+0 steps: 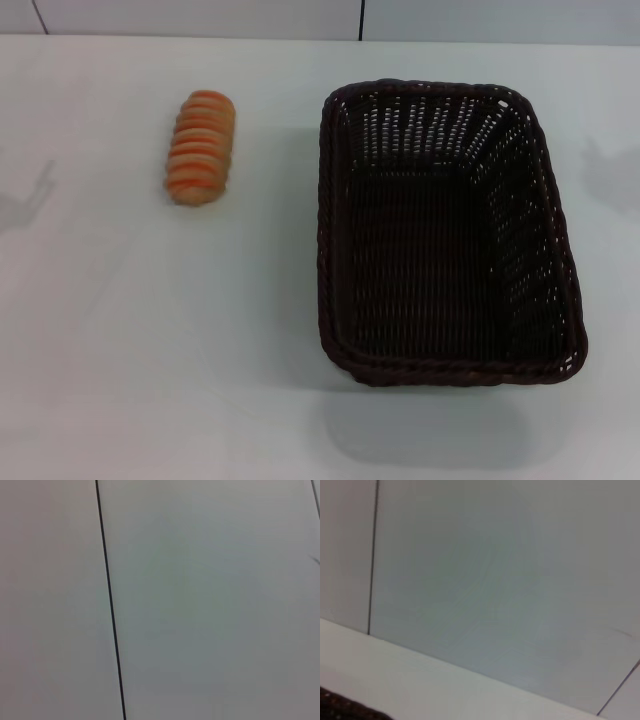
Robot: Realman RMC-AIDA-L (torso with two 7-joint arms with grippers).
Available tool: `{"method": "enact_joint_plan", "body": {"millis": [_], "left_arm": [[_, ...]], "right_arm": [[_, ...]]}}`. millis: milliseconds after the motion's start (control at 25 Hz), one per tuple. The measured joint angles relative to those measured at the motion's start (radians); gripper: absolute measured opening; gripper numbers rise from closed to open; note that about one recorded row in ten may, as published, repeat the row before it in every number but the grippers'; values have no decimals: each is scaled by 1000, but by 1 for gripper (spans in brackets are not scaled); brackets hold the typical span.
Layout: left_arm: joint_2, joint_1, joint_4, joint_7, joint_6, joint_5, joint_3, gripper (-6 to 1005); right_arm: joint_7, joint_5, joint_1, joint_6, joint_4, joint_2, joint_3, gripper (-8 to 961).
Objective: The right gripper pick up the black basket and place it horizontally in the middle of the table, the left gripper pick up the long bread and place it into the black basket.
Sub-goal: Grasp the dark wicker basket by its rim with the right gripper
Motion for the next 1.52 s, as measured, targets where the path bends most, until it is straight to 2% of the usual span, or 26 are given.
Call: {"method": "enact_joint_plan", "body": {"millis": [120,200,480,640,720,1000,1280,1520], "left_arm": [[1,-1,1,0,-3,0,-2,738],[2,-1,4,0,-4,1,-2,738],[-2,3,27,1,-5,2,32,738],[-2,-9,18,17,-6,2,43,738],[2,-34,8,53,-6,2,37,738],[0,-57,2,42,-17,-4,-27,738],[6,-66,-7,52,-26,1,-46,738],[4,-61,-12,52,-26,1,-57,738]], "right_arm": [[9,0,26,51,8,-2,6,802],[12,0,103,184,5,-4,31,802],[60,2,220,359,-2,-2,59,802],[145,4,215,342,-4,5,31,801],[277,5,180,277,-6,3,-71,801],[495,4,135,182,-72,3,-227,801],[611,4,88,201,-29,1,-319,801],[628,3,67,276,1,-1,-329,801]]}}
